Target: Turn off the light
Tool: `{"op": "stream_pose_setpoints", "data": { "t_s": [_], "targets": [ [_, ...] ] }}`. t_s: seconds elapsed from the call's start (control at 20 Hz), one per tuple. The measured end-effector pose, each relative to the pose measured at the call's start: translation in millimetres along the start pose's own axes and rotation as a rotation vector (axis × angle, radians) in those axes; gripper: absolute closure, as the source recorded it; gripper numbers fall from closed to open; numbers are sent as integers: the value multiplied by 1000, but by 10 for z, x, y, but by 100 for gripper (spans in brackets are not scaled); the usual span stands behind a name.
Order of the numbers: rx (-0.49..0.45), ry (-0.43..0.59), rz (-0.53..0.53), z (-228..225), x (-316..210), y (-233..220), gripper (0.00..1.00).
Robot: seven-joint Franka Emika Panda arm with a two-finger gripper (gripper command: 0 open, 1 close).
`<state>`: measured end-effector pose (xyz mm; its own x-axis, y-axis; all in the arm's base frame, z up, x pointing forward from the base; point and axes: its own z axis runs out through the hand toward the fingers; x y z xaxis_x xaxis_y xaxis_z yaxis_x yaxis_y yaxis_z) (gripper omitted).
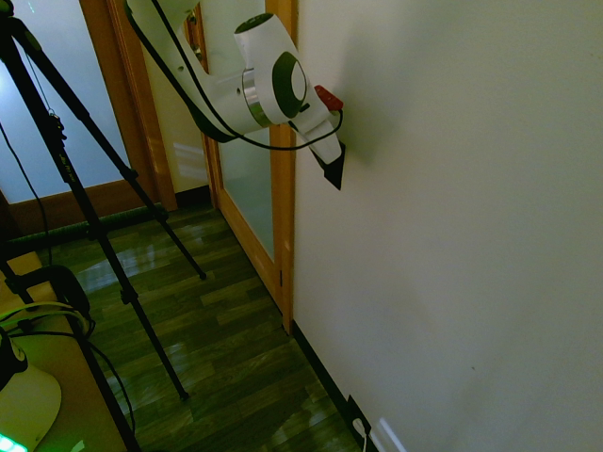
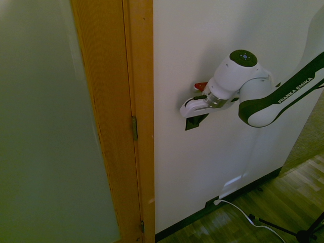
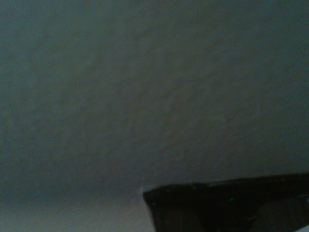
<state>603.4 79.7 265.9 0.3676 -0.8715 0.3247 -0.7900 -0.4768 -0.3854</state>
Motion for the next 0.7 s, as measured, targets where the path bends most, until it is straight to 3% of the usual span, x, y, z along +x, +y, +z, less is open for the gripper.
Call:
{"op": "stream_pose_setpoints", "data": {
  "t_s": [0.4,0.7],
  "targets": [
    [32,5,-34,-2,-52,90,0],
    [1,-43,-72,57,-643,528,0]
  ]
}}
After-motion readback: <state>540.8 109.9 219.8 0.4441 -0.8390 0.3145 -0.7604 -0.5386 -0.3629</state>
